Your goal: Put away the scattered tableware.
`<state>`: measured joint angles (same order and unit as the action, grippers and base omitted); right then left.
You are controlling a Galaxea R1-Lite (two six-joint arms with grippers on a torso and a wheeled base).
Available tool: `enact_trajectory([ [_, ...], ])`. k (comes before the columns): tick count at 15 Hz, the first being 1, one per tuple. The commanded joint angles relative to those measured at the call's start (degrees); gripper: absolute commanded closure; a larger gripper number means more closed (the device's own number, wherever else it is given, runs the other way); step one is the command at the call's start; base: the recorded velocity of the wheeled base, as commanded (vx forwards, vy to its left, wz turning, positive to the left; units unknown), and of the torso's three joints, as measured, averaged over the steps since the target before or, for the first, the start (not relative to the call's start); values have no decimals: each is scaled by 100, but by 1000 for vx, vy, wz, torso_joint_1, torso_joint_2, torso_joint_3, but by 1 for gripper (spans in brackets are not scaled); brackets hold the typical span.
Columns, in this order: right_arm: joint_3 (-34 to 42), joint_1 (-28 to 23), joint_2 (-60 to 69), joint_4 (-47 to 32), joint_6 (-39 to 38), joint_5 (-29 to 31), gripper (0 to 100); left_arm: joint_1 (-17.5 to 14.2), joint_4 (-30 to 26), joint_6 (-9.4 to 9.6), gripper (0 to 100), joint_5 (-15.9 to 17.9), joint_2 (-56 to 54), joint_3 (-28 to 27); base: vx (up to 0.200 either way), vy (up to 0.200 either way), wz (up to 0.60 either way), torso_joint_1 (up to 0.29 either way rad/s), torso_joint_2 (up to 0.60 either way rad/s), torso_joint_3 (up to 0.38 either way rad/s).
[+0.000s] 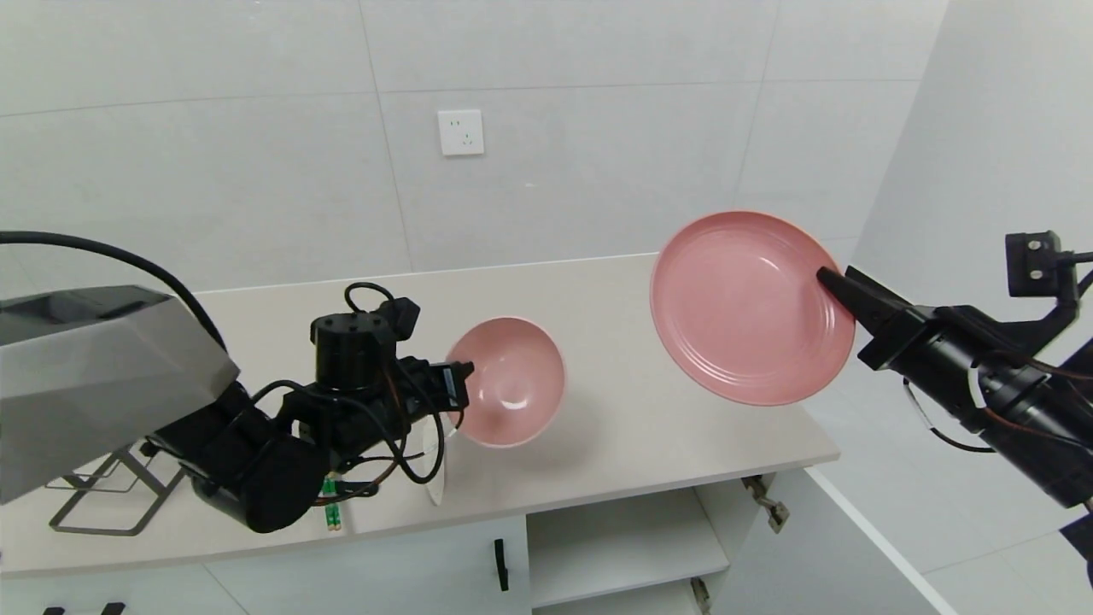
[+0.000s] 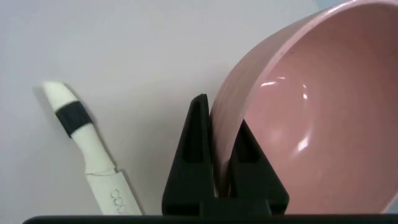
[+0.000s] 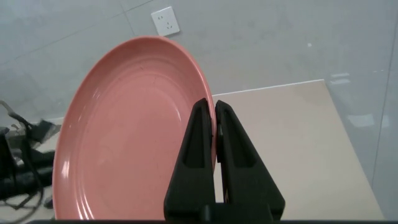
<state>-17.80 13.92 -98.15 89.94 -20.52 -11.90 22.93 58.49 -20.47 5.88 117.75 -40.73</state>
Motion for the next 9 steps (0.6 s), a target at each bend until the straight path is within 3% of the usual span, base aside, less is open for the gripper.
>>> enact_trajectory([
  [1,4,-12,-20,6,109,-85,100,-228,13,-10,100,247,-1052,338,0,0,0,0,0,0],
  [5,-242,14,-91,6,514,-190,100,-447,-31,-27,100,309,-2423,1111,0,0,0,0,0,0],
  [9,-321,-21,-55,6,487,-190,100,-456,119,-45,100,309,-2766,1647,0,0,0,0,0,0],
])
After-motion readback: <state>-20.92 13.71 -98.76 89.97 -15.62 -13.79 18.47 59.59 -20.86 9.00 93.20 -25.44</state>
